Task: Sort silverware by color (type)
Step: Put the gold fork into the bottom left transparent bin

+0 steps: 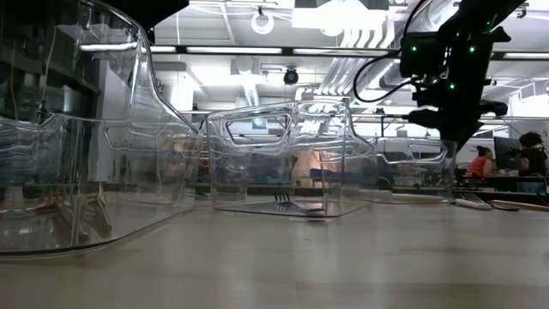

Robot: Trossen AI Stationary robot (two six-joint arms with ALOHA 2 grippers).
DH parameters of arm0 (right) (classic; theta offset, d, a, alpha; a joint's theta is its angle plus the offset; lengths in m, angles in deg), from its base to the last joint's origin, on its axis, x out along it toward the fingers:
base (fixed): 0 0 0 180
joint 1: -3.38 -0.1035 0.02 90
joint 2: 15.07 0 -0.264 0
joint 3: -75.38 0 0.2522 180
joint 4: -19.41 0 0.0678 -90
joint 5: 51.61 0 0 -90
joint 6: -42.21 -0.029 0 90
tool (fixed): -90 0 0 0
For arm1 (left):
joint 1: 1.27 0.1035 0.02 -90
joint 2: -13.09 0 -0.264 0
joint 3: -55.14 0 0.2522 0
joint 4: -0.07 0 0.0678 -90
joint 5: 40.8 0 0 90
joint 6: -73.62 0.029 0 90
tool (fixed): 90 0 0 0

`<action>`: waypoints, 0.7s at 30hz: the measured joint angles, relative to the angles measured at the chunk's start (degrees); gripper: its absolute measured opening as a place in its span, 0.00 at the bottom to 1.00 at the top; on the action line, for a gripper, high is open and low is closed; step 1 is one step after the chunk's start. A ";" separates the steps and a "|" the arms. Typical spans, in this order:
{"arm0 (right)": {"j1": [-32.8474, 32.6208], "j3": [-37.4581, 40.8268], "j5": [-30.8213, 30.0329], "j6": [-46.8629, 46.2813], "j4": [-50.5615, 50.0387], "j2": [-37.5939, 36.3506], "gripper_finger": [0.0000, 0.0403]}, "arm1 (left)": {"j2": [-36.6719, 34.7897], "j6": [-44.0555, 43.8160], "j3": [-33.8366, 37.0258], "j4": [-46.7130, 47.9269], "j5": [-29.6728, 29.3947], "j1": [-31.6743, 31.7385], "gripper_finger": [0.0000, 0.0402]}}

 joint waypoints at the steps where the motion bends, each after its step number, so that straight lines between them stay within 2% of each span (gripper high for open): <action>1: -0.03 0.00 1.02 0.00 -0.01 0.00 0.00 | 0.00 0.00 0.00 0.00 0.00 0.00 0.06; 11: -2.79 0.00 6.57 0.11 8.23 0.00 0.00 | 0.00 0.00 0.00 0.01 -0.02 -0.02 0.06; 15: -3.93 0.00 6.70 1.64 11.59 0.00 0.00 | 0.00 0.00 0.00 0.03 -0.02 -0.02 0.06; 17: -3.94 -0.12 5.26 2.74 11.33 0.00 0.00 | 0.00 -0.02 0.00 0.03 -0.02 -0.02 0.06; 21: -3.57 -2.02 -1.35 2.56 5.67 0.00 0.00 | 0.00 -0.02 0.00 0.23 -0.02 -0.02 0.06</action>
